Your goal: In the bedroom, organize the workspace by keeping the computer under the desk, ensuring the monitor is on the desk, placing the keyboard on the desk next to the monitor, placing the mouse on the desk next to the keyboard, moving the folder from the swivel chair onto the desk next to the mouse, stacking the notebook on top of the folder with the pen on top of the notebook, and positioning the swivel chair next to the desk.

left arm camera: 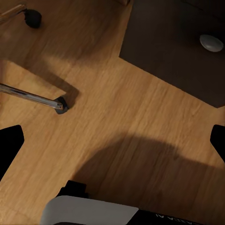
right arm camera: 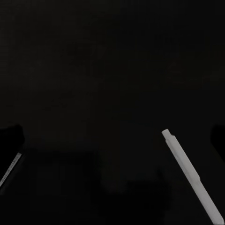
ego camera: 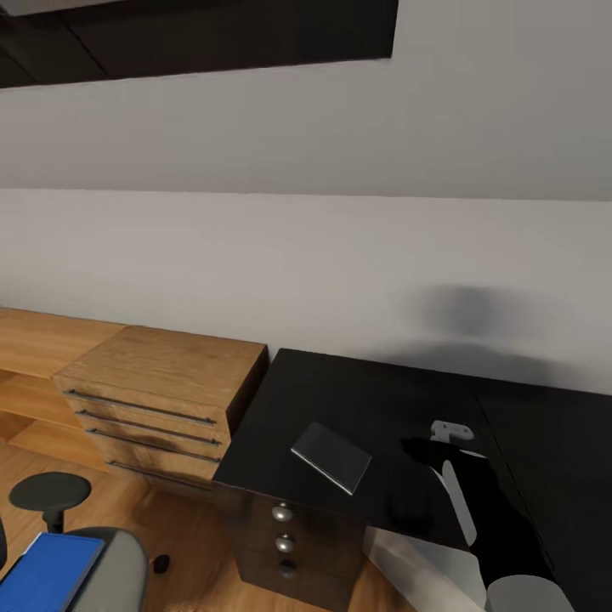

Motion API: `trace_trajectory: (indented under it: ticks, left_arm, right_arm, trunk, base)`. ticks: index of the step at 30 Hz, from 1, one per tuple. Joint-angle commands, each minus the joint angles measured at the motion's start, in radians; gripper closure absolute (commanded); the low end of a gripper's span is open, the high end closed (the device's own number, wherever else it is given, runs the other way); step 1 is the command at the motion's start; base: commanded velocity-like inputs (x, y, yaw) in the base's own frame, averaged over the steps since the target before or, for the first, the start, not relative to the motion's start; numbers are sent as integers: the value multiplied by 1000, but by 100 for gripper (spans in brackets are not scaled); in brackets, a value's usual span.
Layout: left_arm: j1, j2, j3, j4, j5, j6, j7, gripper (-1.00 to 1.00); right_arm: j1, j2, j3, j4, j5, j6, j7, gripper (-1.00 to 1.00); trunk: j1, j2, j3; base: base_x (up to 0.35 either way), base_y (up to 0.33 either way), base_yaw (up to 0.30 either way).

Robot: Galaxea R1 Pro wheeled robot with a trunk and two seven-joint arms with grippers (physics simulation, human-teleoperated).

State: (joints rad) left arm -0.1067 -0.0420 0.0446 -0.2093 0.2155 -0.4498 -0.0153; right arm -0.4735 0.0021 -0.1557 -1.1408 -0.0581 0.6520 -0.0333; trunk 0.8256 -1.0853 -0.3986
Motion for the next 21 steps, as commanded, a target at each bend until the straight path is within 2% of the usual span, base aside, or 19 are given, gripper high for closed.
trace_trajectory:
  ticks: [1,13,21]
  left_arm:
    - [-1,0,4,1,1,-3,-2,-100]
    - [-1,0,4,1,1,-3,-2,-100]
    - [-1,-1,4,1,1,-3,-2,-100]
  right_arm:
    - [-1,0,-1,-1,-6,5,-3,-100]
    - [-1,-1,-1,-3,-8,5,-2,-100]
    - [-1,5,-1,-2,-7,5,-4,-100]
  trunk:
    - [0,-1,-1]
    - [0,-1,-1]
    - [0,-1,-1]
  base:
    - [0,0,51]
    - [0,0,12]
    - [0,0,271]
